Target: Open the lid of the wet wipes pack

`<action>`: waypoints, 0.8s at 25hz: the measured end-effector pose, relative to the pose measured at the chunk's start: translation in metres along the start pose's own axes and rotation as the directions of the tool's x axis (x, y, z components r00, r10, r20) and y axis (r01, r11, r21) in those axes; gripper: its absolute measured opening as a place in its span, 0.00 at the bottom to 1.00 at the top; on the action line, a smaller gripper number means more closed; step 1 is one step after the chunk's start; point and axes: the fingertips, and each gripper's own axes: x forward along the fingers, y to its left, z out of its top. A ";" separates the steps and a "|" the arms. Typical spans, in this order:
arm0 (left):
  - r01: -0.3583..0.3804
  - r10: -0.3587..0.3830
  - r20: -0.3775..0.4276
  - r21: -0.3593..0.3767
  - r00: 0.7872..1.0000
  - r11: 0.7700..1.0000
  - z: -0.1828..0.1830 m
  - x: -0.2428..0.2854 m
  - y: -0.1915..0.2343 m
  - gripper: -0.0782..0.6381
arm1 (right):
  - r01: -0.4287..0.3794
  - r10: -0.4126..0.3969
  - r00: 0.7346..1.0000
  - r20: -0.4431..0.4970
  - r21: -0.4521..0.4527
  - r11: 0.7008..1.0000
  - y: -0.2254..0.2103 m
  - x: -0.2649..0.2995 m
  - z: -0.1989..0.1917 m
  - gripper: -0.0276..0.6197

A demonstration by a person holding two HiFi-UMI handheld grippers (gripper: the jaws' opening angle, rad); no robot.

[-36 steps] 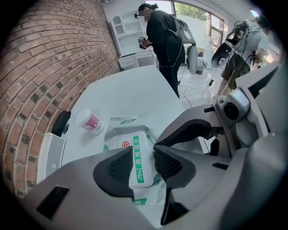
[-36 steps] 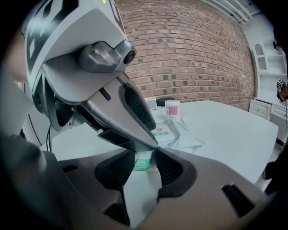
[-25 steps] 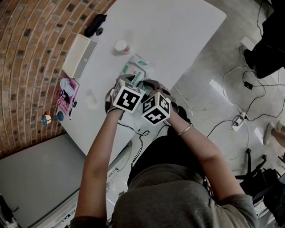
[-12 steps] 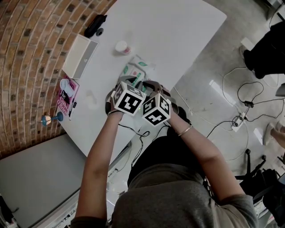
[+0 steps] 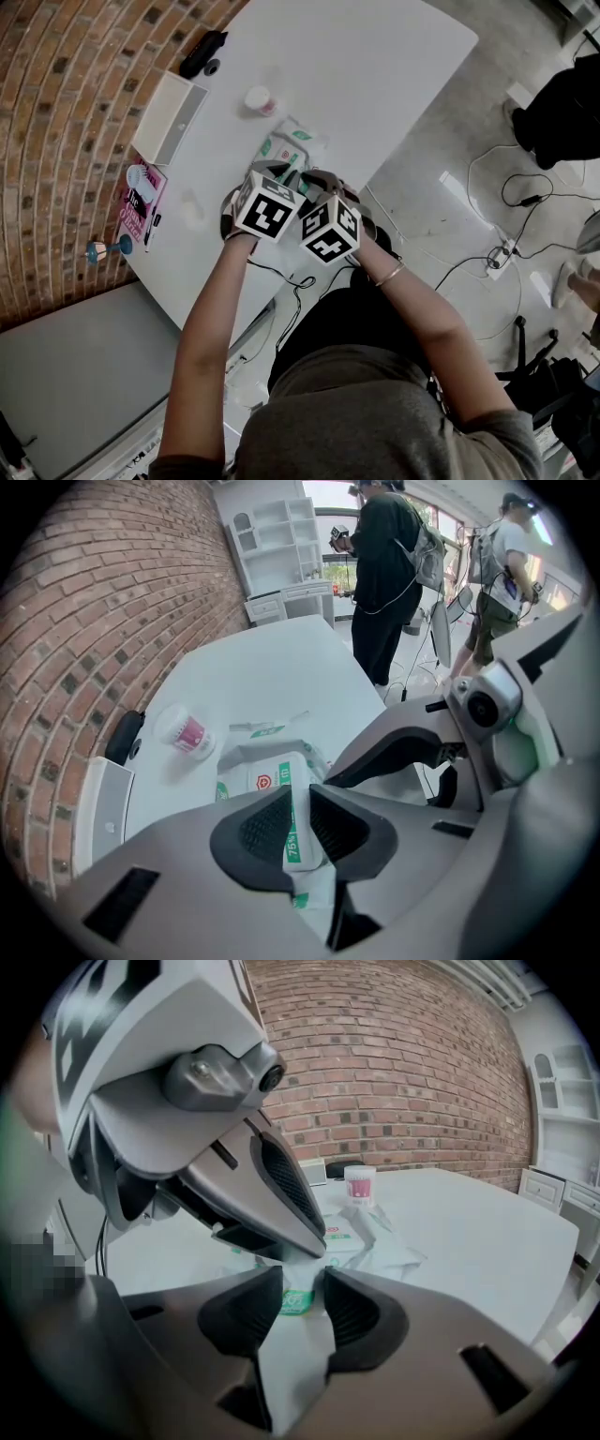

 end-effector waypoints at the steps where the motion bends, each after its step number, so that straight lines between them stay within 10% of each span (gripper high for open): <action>1: 0.008 -0.008 0.003 -0.008 1.000 1.000 0.000 0.000 0.000 0.21 | 0.001 -0.001 1.000 0.000 -0.001 1.000 0.000 0.000 0.000 0.27; 20: 0.080 -0.077 0.040 -0.070 0.996 0.994 0.002 -0.011 0.008 0.19 | 0.001 -0.001 1.000 0.000 -0.010 1.000 0.000 0.000 -0.002 0.26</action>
